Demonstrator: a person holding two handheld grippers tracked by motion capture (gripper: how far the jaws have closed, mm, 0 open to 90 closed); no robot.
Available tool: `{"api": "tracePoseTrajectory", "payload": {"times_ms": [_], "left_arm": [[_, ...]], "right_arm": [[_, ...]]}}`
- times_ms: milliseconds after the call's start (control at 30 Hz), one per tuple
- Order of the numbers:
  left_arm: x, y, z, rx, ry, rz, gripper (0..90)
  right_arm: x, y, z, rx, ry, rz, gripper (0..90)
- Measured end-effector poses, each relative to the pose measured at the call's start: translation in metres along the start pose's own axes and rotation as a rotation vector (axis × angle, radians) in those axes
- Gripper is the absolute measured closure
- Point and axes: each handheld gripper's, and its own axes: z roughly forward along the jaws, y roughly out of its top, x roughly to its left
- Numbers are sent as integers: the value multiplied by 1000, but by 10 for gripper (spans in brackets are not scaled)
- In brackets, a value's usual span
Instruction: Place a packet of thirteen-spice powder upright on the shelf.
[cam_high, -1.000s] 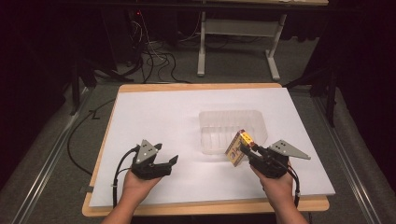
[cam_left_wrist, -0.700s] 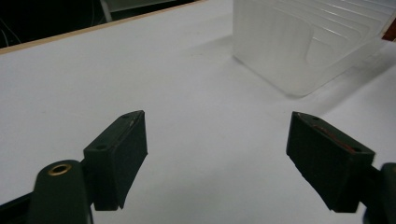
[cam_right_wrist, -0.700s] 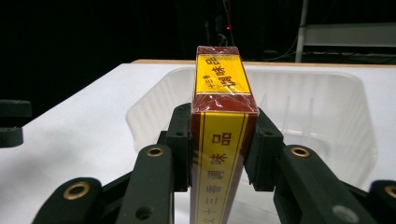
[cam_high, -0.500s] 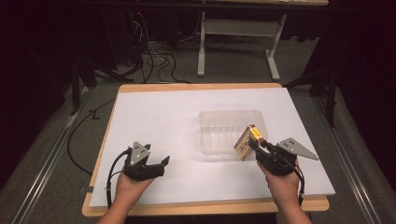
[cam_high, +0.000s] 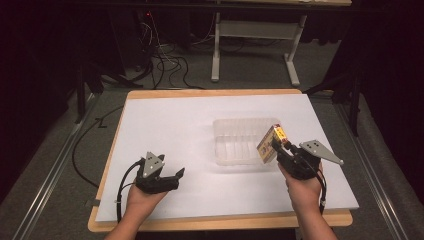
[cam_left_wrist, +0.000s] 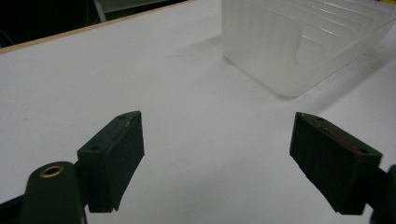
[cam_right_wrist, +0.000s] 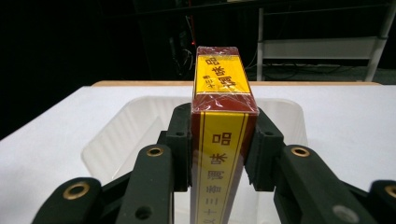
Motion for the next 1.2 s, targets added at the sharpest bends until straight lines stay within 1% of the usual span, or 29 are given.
{"api": "tracePoseTrajectory", "payload": {"times_ms": [33, 167, 200, 233, 267, 367, 500, 567, 600, 667, 767, 800, 867, 967, 1033, 1200], "left_arm": [[0, 0, 0, 2, -1, -1, 187], [-1, 0, -1, 1, -5, -2, 187], [-2, 0, -2, 3, -6, 2, 187], [-3, 0, -3, 1, -5, 3, 187], [-3, 0, -4, -1, -6, 8, 187], [-4, 0, -4, -4, -4, 5, 187], [-5, 0, -4, 0, -5, 6, 187], [-5, 0, -3, 2, -5, 7, 187], [-5, 0, -3, 2, -6, 8, 187], [-6, 0, -3, 2, -8, 5, 187], [-7, 0, -3, 0, -11, 5, 187], [-7, 0, -3, 1, -11, 11, 187], [-7, 0, -2, 4, -12, 8, 187], [-7, 0, -2, 4, -10, 10, 187], [-8, 0, -3, 2, -7, 13, 187], [-7, -1, -3, 4, -6, 13, 187]], "right_arm": [[1, 3, 4, -3, -22, -14, 676], [2, 8, 10, -3, -47, -1, 676], [4, 11, 15, -5, -61, -4, 675], [4, 11, 15, -5, -61, -4, 675], [6, 13, 20, -9, -76, -7, 675], [8, 16, 24, -7, -83, -4, 675], [11, 20, 34, -2, -111, -9, 674], [12, 20, 39, -6, -125, -12, 674], [12, 20, 42, -5, -124, -14, 674], [13, 19, 50, 7, -145, -6, 675], [13, 19, 54, 11, -159, -3, 675], [14, 18, 59, 16, -168, -7, 675], [15, 17, 61, 17, -178, -9, 675], [15, 17, 65, 16, -189, 5, 675], [16, 17, 68, 18, -211, 4, 674], [17, 15, 72, 27, -233, 1, 674]]}}
